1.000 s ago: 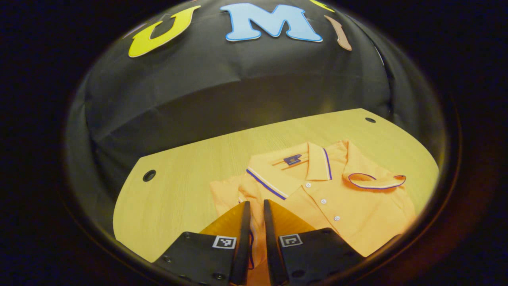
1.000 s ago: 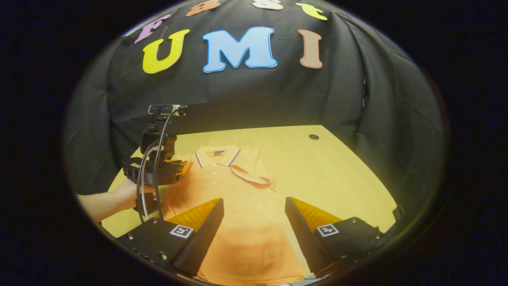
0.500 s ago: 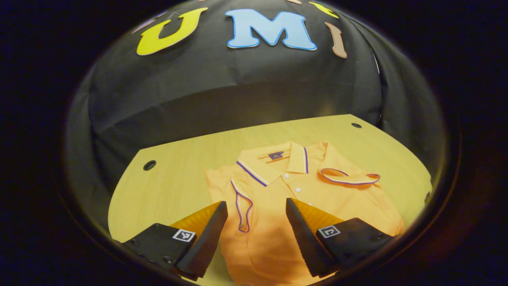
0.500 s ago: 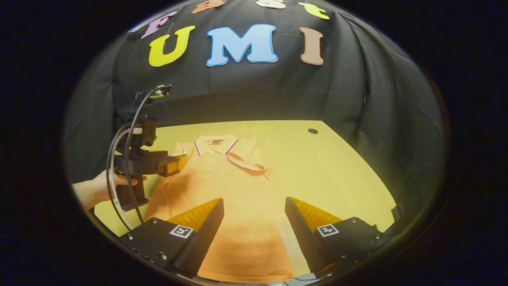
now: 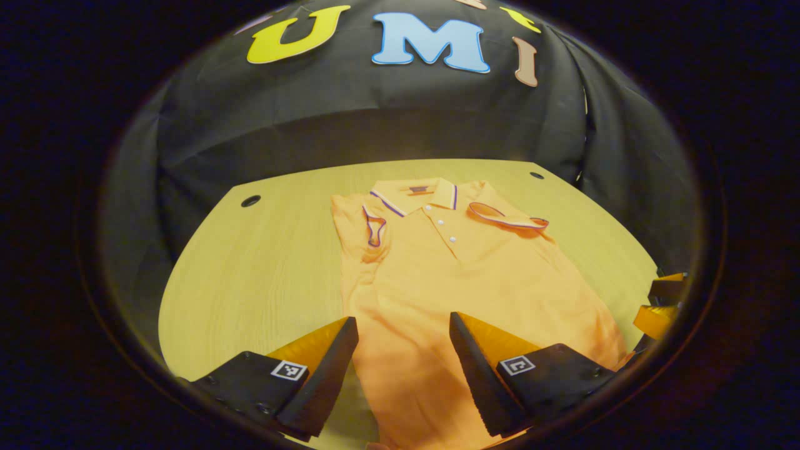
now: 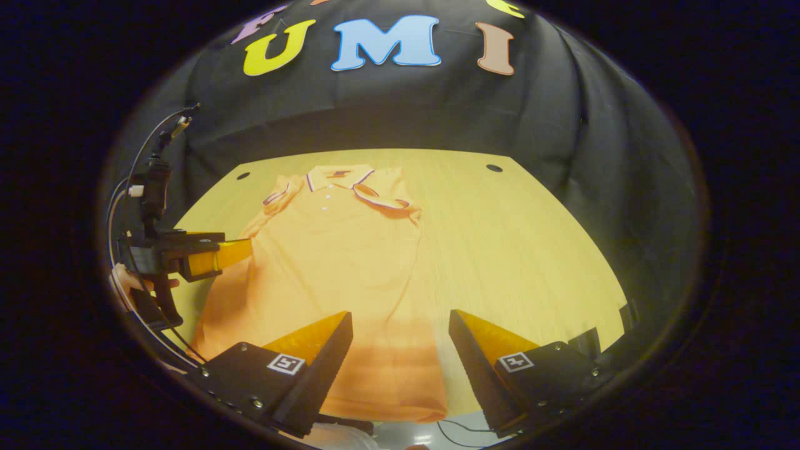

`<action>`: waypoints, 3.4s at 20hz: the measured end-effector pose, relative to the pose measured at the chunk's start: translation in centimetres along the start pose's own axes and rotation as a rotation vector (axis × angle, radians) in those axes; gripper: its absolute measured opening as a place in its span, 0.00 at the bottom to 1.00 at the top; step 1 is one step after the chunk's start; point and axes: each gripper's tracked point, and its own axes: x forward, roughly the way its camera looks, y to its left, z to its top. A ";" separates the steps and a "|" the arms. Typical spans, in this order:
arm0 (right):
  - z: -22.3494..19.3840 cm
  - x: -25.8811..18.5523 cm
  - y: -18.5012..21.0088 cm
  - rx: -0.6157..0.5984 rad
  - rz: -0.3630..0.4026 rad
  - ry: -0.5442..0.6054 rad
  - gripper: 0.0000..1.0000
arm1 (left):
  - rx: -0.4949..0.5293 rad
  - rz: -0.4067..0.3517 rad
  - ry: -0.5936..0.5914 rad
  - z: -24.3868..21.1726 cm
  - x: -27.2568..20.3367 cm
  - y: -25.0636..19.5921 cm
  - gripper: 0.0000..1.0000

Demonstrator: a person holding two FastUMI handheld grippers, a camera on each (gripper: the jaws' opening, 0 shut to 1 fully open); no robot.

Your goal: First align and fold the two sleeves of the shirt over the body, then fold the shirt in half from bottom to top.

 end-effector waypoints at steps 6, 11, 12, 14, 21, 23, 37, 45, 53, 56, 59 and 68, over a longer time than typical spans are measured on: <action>-3.2 0.5 0.1 -0.021 0.012 0.053 0.96 | -0.002 0.001 0.001 -2.9 -4.3 -0.4 0.99; -6.6 -0.2 -0.1 -0.003 0.025 0.116 0.96 | 0.009 -0.019 0.043 -6.6 -7.2 -0.5 0.93; -7.1 -0.3 -0.4 -0.009 0.017 0.125 0.97 | 0.017 -0.022 0.052 -7.6 -7.9 -0.4 0.99; -7.9 -0.5 -0.9 -0.019 0.006 0.137 0.97 | 0.013 -0.031 0.062 -8.9 -9.5 -0.4 0.96; -10.5 -1.1 -0.5 0.000 0.033 0.177 0.96 | -0.012 -0.024 0.107 -12.9 -12.0 -0.5 0.96; -10.9 -1.2 -0.7 0.003 0.032 0.178 0.96 | -0.017 -0.027 0.122 -14.3 -12.6 -0.7 0.96; -11.0 -1.1 0.1 0.041 0.034 0.133 0.64 | 0.046 0.011 0.133 -16.8 -12.4 -2.9 0.60; -10.6 -1.0 1.6 0.071 0.101 0.140 0.07 | 0.082 0.021 0.107 -16.5 -11.9 -4.5 0.07; -4.2 -2.9 1.1 0.170 0.179 0.055 0.02 | 0.004 0.065 0.006 -10.5 -13.9 -3.4 0.07; -0.1 -3.3 0.8 0.138 0.169 -0.020 0.02 | 0.008 0.071 -0.056 -6.6 -13.8 -3.3 0.07; 3.6 -3.1 0.8 0.108 0.163 -0.073 0.02 | 0.004 0.080 -0.117 -2.8 -13.9 -3.3 0.06; 12.1 1.0 0.3 0.063 0.132 -0.143 0.02 | 0.020 0.077 -0.186 5.1 -9.7 -2.2 0.06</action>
